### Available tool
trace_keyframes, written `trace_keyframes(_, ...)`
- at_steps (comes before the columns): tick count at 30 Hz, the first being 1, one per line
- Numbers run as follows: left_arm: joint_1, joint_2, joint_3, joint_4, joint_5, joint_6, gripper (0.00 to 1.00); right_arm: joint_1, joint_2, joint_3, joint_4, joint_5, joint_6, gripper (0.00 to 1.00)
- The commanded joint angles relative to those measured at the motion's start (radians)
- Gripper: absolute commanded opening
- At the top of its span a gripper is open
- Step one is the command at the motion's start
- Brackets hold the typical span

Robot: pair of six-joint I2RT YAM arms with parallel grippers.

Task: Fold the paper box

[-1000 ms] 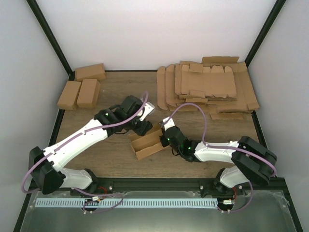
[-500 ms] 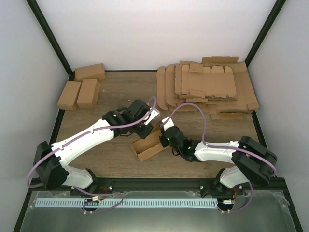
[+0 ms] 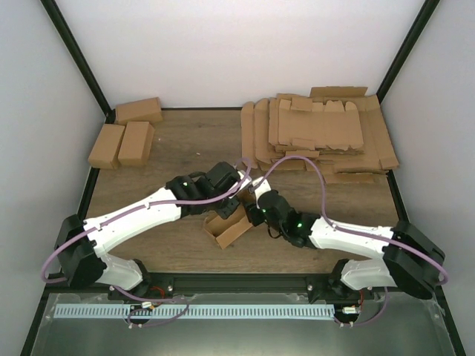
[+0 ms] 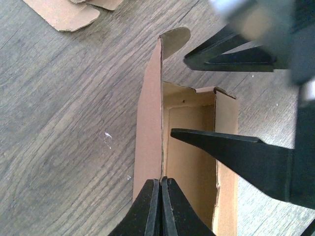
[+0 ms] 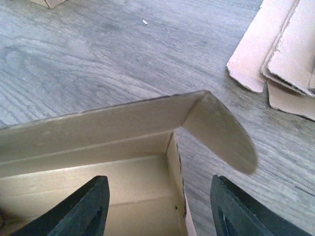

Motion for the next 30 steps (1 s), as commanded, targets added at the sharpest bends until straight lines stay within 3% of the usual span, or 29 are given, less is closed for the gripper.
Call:
trace_keyframes(1, -0.015, 0.025, -0.010, -0.011, -0.013, -0.020, 0.04, 0.003, -0.087, 0.046, -0.156, -0.019, 0.075, 0.62)
trace_keyframes(8, -0.020, 0.020, -0.007, 0.009, 0.044, -0.042, 0.04, -0.020, -0.227, 0.045, -0.421, -0.047, 0.286, 0.77)
trace_keyframes(14, -0.022, 0.021, -0.009, 0.017, 0.070, -0.052, 0.04, -0.071, -0.361, -0.047, -0.441, -0.207, 0.451, 0.77)
trace_keyframes(18, -0.022, 0.029, -0.008, 0.018, 0.072, -0.055, 0.04, -0.082, -0.381, -0.104, -0.426, -0.261, 0.525, 0.68)
trace_keyframes(23, -0.024, 0.030, -0.009, 0.020, 0.077, -0.059, 0.04, -0.083, -0.355, -0.189, -0.351, -0.303, 0.585, 0.50)
trace_keyframes(30, -0.024, 0.027, -0.022, 0.022, 0.098, -0.076, 0.04, -0.082, -0.287, -0.281, -0.075, -0.347, 0.603, 0.19)
